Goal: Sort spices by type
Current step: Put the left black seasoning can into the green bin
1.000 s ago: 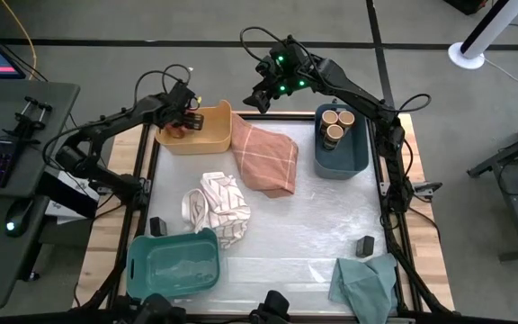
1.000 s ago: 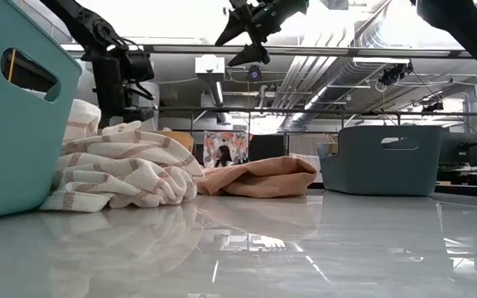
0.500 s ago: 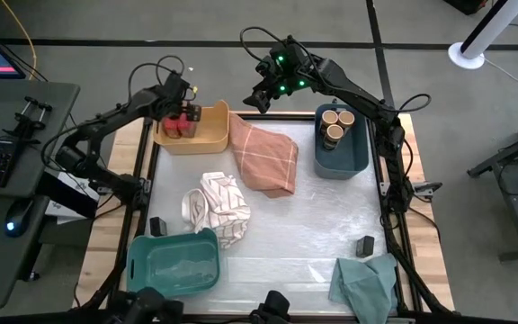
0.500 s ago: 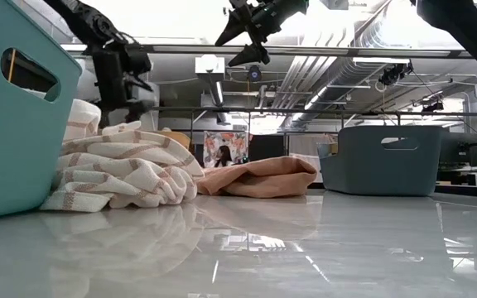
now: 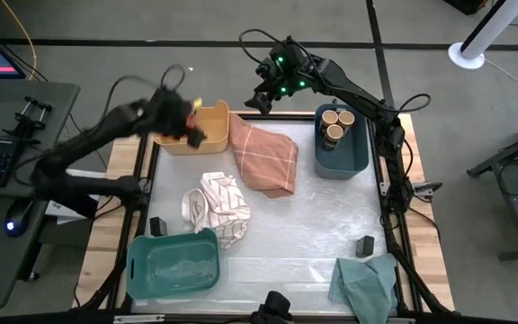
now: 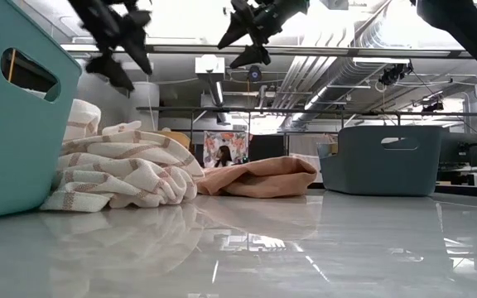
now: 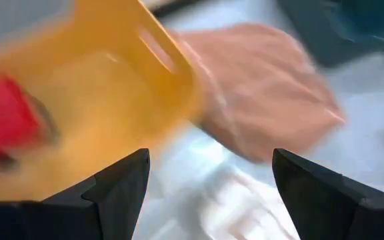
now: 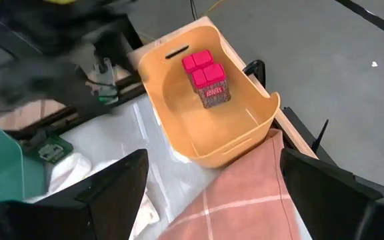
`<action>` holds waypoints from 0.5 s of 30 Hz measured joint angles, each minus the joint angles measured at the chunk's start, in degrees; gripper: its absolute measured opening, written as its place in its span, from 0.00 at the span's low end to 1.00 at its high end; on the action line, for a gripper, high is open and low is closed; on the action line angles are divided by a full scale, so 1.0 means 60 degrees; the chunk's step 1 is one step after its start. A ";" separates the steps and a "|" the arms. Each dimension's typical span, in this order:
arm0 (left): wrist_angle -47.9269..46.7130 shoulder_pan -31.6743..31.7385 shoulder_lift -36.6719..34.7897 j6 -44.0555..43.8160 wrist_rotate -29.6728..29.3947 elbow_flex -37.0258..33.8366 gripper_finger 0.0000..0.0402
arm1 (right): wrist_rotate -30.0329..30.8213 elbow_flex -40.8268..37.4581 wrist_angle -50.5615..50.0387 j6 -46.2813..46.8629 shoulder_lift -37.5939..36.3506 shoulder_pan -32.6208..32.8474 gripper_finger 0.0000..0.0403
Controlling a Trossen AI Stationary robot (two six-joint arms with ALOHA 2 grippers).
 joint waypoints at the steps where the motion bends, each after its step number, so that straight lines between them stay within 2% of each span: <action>1: 0.0004 -0.0581 -0.0523 -0.0640 -0.0122 -0.0334 0.75 | 0.0000 0.0000 -0.0083 -0.0119 0.0000 0.0000 0.84; 4: -0.0235 -0.2743 -0.1973 -0.2964 -0.0825 -0.1380 0.75 | -0.0004 0.0000 -0.0201 -0.0499 0.0000 0.0000 0.84; 7: -0.1294 -0.5047 -0.2840 -0.5838 -0.1290 -0.1961 0.75 | -0.0030 0.0000 -0.0203 -0.0716 0.0000 0.0000 0.84; 11: -0.3674 -0.7366 -0.2823 -0.9309 -0.1319 -0.1927 0.74 | -0.0221 0.0000 -0.0254 -0.0671 0.0000 0.0011 0.84; 15: -0.4790 -0.8980 -0.2255 -1.1369 -0.1109 -0.1924 0.73 | -0.0534 0.0000 -0.0483 -0.0024 0.0000 0.0131 0.84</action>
